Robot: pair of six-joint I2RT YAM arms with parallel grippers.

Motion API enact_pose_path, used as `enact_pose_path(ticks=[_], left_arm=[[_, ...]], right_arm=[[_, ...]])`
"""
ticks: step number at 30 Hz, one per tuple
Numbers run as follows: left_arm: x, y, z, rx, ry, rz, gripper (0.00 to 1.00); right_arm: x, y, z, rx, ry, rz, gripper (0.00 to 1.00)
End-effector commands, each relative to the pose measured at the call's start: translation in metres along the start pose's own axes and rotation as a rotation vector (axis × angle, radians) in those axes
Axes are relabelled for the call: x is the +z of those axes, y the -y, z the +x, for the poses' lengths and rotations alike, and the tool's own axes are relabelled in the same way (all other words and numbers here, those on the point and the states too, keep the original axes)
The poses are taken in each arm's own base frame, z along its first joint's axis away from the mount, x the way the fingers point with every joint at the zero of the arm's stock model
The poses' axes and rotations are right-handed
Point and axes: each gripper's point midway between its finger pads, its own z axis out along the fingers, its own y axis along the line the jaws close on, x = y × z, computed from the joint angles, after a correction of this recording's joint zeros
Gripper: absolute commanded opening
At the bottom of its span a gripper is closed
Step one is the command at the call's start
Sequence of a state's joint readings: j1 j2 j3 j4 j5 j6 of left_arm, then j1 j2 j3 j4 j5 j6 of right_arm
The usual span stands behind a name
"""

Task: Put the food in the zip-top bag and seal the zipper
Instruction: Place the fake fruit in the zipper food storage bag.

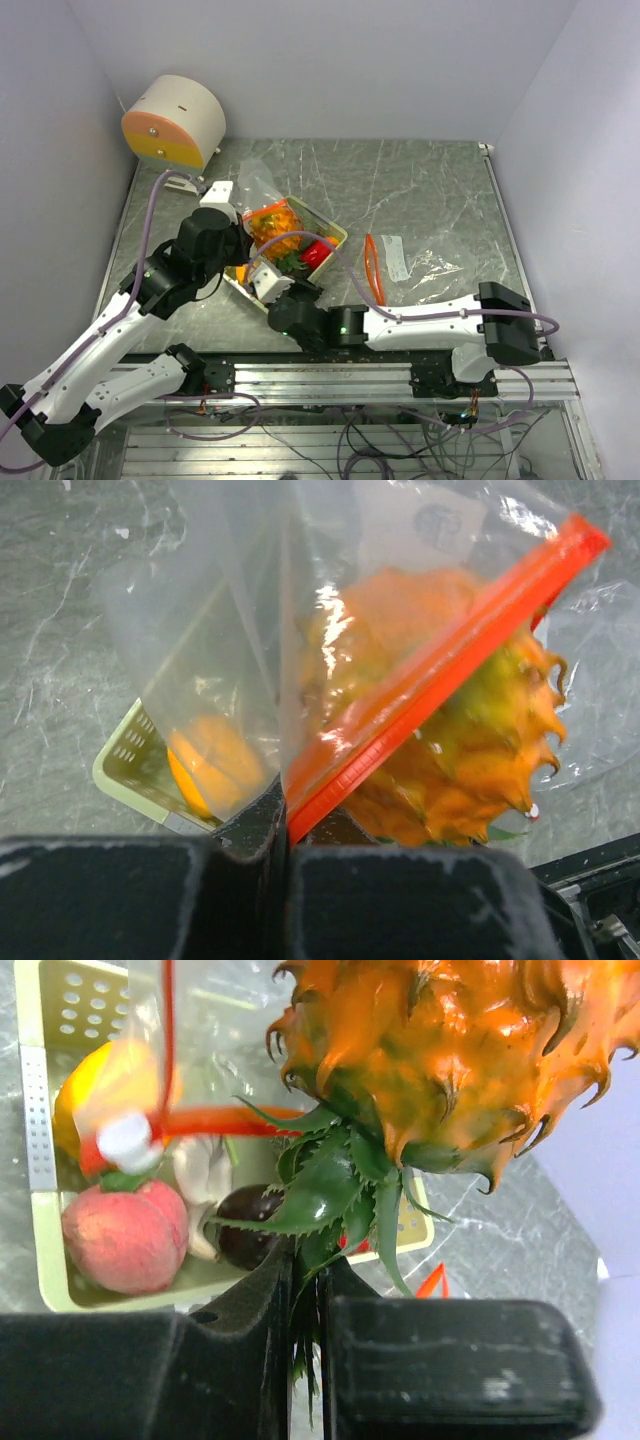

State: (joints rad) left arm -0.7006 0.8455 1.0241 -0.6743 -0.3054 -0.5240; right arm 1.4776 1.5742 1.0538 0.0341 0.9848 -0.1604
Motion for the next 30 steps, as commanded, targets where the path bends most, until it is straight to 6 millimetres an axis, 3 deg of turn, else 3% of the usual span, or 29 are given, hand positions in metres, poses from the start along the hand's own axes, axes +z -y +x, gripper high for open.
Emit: enact_pose_path(ticks=[1, 5, 10, 16, 24, 30], left_arm=[[0.001, 0.011, -0.004, 0.020, -0.017, 0.037, 0.07], [0.006, 0.003, 0.003, 0.026, -0.024, -0.001, 0.07], [0.007, 0.001, 0.009, 0.023, -0.025, 0.001, 0.07], [0.004, 0.001, 0.005, 0.014, -0.005, 0.009, 0.07], [0.008, 0.010, 0.010, 0.005, -0.020, 0.052, 0.07], [0.007, 0.013, 0.010, -0.001, -0.023, 0.067, 0.07]], right_arm=[[0.002, -0.002, -0.008, -0.134, -0.067, 0.027, 0.00], [-0.002, -0.016, -0.009, -0.120, -0.106, -0.078, 0.00], [-0.026, -0.035, -0.038, 0.046, 0.004, -0.336, 0.00], [-0.053, -0.015, -0.071, 0.296, 0.168, -0.536, 0.00], [-0.034, 0.006, -0.077, 0.485, 0.163, -0.463, 0.00], [-0.014, 0.038, -0.079, 0.587, 0.159, -0.234, 0.00]])
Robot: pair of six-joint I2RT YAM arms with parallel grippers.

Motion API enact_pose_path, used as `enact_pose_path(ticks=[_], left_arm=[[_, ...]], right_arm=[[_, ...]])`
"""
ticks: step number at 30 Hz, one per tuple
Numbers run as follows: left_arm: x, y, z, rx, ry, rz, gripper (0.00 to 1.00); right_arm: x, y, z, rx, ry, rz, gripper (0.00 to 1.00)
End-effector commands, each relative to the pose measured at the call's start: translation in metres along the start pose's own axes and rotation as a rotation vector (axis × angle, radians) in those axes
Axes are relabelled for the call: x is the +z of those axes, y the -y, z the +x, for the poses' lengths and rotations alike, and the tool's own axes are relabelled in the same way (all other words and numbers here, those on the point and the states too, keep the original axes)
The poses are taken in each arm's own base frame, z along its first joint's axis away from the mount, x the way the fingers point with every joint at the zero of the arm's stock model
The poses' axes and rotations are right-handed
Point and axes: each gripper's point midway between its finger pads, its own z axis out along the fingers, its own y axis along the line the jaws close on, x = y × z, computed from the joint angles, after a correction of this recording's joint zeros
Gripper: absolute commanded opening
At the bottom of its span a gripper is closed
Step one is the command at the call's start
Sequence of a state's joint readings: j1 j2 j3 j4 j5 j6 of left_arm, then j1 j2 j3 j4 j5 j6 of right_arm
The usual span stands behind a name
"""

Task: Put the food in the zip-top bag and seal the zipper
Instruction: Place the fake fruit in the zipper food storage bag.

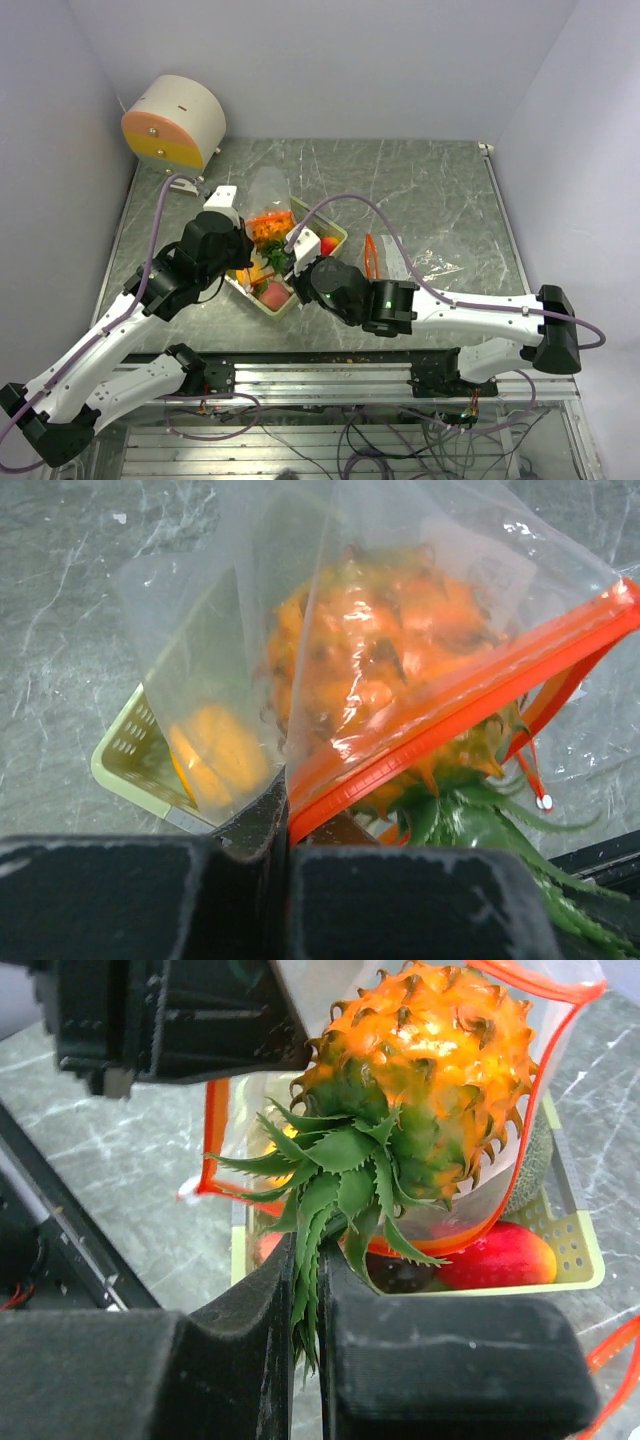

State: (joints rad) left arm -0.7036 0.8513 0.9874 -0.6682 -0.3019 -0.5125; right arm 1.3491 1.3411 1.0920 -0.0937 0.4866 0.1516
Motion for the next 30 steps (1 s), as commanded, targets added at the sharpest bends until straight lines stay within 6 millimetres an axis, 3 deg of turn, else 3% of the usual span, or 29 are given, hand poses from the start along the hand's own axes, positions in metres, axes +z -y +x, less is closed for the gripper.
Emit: enact_pose_path(ticks=[1, 9, 12, 15, 20, 24, 30], left_arm=[[-0.001, 0.017, -0.005, -0.024, 0.011, 0.081, 0.07], [-0.004, 0.025, -0.007, -0.029, 0.008, 0.125, 0.07], [-0.006, 0.026, -0.008, -0.030, 0.013, 0.132, 0.07], [-0.009, 0.027, -0.009, -0.036, 0.024, 0.142, 0.07], [-0.011, 0.040, -0.008, -0.058, 0.027, 0.218, 0.07], [-0.012, 0.047, -0.009, -0.067, 0.020, 0.254, 0.07], [-0.008, 0.023, -0.006, -0.062, 0.023, 0.120, 0.07]], right_arm=[[0.005, 0.020, -0.037, 0.132, 0.144, 0.149, 0.00], [0.024, 0.042, -0.047, 0.186, 0.190, 0.219, 0.00], [0.034, 0.040, -0.046, 0.210, 0.167, 0.159, 0.05], [0.040, 0.032, -0.038, 0.213, 0.137, 0.123, 0.18], [0.049, 0.049, -0.026, 0.219, 0.094, 0.213, 0.41], [0.048, 0.057, -0.039, 0.241, 0.143, 0.214, 0.54], [0.023, 0.054, -0.055, 0.253, 0.185, 0.140, 0.66]])
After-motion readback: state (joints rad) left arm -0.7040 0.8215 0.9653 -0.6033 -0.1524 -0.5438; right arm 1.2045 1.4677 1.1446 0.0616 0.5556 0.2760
